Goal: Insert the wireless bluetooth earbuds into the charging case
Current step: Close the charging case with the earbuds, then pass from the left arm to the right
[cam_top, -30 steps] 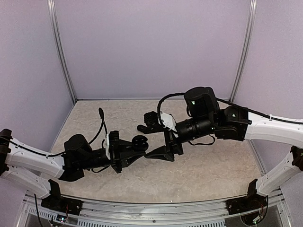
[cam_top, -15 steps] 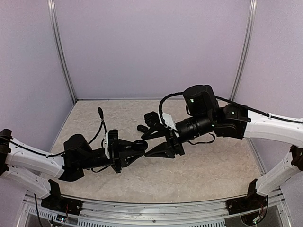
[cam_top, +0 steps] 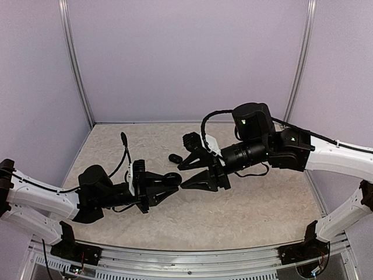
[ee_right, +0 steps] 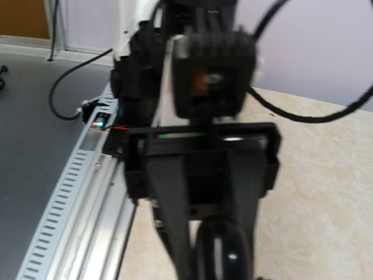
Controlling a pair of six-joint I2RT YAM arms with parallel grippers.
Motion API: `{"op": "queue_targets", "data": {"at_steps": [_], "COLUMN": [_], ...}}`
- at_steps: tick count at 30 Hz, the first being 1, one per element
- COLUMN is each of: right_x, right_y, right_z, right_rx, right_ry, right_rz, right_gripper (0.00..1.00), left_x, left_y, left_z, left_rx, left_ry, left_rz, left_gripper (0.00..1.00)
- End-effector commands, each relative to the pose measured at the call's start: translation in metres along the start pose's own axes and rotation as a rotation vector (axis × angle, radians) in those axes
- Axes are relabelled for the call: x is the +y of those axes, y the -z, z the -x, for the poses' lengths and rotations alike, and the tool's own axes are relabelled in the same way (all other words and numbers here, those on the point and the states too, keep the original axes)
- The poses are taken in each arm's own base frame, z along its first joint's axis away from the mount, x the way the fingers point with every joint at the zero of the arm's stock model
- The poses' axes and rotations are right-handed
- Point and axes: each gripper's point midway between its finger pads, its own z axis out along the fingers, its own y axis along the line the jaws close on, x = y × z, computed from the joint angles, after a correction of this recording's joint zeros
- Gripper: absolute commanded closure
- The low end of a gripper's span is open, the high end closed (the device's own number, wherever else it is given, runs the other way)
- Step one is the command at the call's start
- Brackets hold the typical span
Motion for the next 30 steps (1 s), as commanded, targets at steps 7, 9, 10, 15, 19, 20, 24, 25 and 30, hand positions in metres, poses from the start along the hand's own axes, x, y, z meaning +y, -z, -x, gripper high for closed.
{"op": "queue_targets", "data": {"at_steps": [7, 9, 10, 15, 19, 20, 24, 25, 30], "right_x": [-0.019, -0.019, -0.019, -0.019, -0.018, -0.017, -0.016, -0.016, -0.028], "right_y": [-0.008, -0.011, -0.013, -0.021, -0.024, -0.024, -0.029, -0.03, -0.025], "right_z": [-0.008, -0.011, -0.012, -0.022, -0.025, -0.026, -0.033, -0.035, -0.039], "right_rx": [0.018, 0.02, 0.021, 0.04, 0.039, 0.039, 0.054, 0.059, 0.046], "right_ry": [-0.059, -0.064, -0.067, -0.08, -0.089, -0.09, -0.102, -0.103, -0.131], "right_rz": [-0.065, -0.058, -0.055, -0.045, -0.034, -0.029, -0.017, -0.014, -0.027], "right_gripper": [0.57, 0.58, 0.58, 0.61, 0.64, 0.65, 0.68, 0.7, 0.84], "left_x": [-0.006, -0.006, -0.007, -0.008, -0.007, -0.007, -0.005, -0.005, 0.001], "left_y": [-0.004, -0.005, -0.006, -0.006, -0.006, -0.005, -0.005, -0.004, -0.002], "left_z": [0.016, 0.016, 0.016, 0.016, 0.015, 0.015, 0.015, 0.015, 0.016], "left_rx": [-0.043, -0.041, -0.042, -0.042, -0.041, -0.041, -0.038, -0.037, -0.043], "left_ry": [-0.04, -0.04, -0.041, -0.042, -0.044, -0.044, -0.049, -0.049, -0.033], "left_rz": [-0.023, -0.026, -0.027, -0.027, -0.023, -0.022, -0.01, -0.007, 0.024], "left_gripper": [0.94, 0.94, 0.94, 0.94, 0.94, 0.94, 0.94, 0.94, 0.77]}}
